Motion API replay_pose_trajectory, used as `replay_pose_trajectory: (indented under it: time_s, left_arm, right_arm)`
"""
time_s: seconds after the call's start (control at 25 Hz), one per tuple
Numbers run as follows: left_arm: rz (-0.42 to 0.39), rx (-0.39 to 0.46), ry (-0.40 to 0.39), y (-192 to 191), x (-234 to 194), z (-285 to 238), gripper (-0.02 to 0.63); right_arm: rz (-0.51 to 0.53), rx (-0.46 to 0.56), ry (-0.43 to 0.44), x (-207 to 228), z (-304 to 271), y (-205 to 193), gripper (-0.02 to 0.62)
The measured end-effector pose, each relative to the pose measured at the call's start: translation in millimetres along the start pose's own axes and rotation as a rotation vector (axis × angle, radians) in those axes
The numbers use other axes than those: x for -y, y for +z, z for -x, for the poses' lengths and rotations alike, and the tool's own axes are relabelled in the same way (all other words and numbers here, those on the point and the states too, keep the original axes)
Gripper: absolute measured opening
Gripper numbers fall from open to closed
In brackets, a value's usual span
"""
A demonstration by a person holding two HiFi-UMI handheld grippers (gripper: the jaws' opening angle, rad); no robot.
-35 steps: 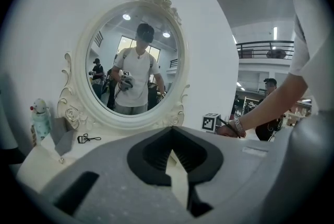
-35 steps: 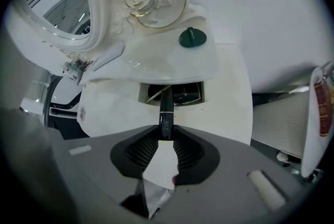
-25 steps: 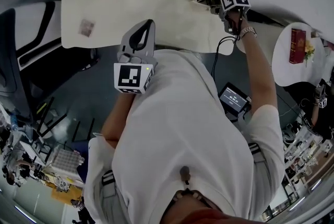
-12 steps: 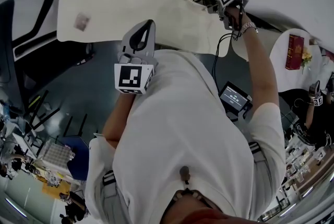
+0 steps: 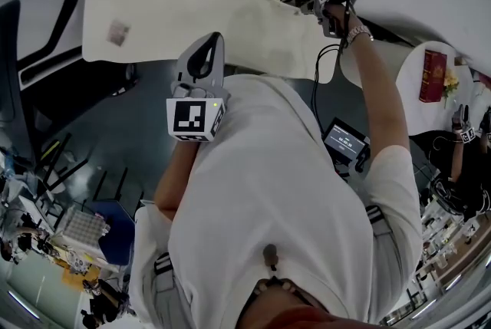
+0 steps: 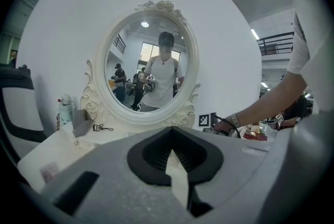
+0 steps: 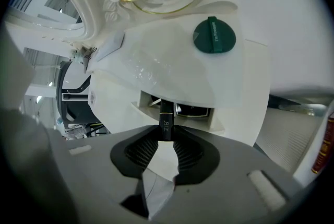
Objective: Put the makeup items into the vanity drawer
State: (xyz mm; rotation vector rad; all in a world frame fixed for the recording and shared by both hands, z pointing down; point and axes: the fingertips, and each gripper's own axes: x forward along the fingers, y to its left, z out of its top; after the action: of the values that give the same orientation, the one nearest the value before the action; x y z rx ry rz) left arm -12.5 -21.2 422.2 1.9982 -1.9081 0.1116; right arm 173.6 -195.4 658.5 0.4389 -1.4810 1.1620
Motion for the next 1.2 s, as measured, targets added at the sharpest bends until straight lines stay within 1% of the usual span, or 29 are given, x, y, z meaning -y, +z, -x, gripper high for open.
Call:
replay_pose_trajectory:
  time_s: [0.08,0.16,0.4,0.44,0.48,0.52,0.56,0.6,0.64,0.72,0.76,0.8,0.84,0.88,0.92,1.0,1.08,1.2]
  left_arm:
    - [0.006,0.001,0.007,-0.4,-1.7,0.5,0.006]
    - [0.01,-0.002,0.007,-0.8,-3.4,0.4,0.006]
    - [0.0,-0.015,-0.019,-1.0,-2.6,-4.3,0.006]
    - [-0.001,-0.016,-0.024,-0.8,-2.3,-4.9,0.006]
    - [0.0,-0.017,-0.03,-0.6,-2.4,-5.4,0.006]
    - [-0.001,-0.019,-0.036,-0.3,-2.5,-5.9,0.006]
    - [-0.002,-0.022,-0.045,0.0,-2.5,-6.6,0.006]
    - [-0.005,-0.024,-0.055,0.3,-2.4,-7.5,0.006]
    - [-0.009,-0.026,-0.067,0.7,-2.2,-8.4,0.006]
    - [-0.018,-0.027,-0.09,1.7,-2.3,-10.1,0.006]
    - [-0.022,-0.028,-0.1,2.1,-2.9,-10.6,0.006]
    - [-0.025,-0.029,-0.109,2.5,-4.0,-10.8,0.006]
    - [-0.027,-0.029,-0.118,3.0,-5.3,-10.9,0.006]
    - [-0.029,-0.03,-0.126,3.7,-7.0,-10.9,0.006]
    - [-0.03,-0.031,-0.132,4.6,-9.0,-10.9,0.006]
    - [-0.03,-0.03,-0.143,6.7,-13.0,-11.3,0.006]
    - [-0.032,-0.025,-0.156,9.6,-16.6,-12.0,0.006]
    - [-0.039,-0.015,-0.176,14.7,-22.4,-10.2,0.006]
  right_arm:
    - [0.005,0.068,-0.024,3.3,2.1,8.2,0.096]
    - [0.034,0.138,-0.057,5.1,4.3,14.7,0.095]
    - [0.148,0.27,-0.18,11.9,7.7,17.7,0.097]
    - [0.16,0.296,-0.193,11.9,8.7,17.5,0.105]
    - [0.171,0.323,-0.203,10.8,9.7,17.1,0.142]
    - [0.18,0.353,-0.211,9.2,10.9,16.7,0.198]
    - [0.189,0.389,-0.224,8.0,13.3,17.0,0.234]
    - [0.196,0.438,-0.245,7.6,17.7,18.1,0.255]
    - [0.2,0.497,-0.272,8.0,24.5,20.2,0.259]
    - [0.194,0.632,-0.32,7.9,42.4,24.7,0.248]
    - [0.185,0.7,-0.334,6.3,52.4,25.8,0.231]
    - [0.176,0.763,-0.343,3.6,62.4,25.7,0.194]
    - [0.168,0.817,-0.345,-0.7,71.3,24.4,0.133]
    - [0.166,0.858,-0.34,-7.4,78.6,22.4,0.063]
    - [0.169,0.888,-0.326,-17.1,84.1,20.1,0.008]
    - [0.19,0.931,-0.273,-45.5,92.7,16.4,0.006]
    - [0.225,0.979,-0.201,-83.2,101.5,13.0,0.006]
    - [0.313,1.061,-0.095,-148.1,119.0,-4.0,0.006]
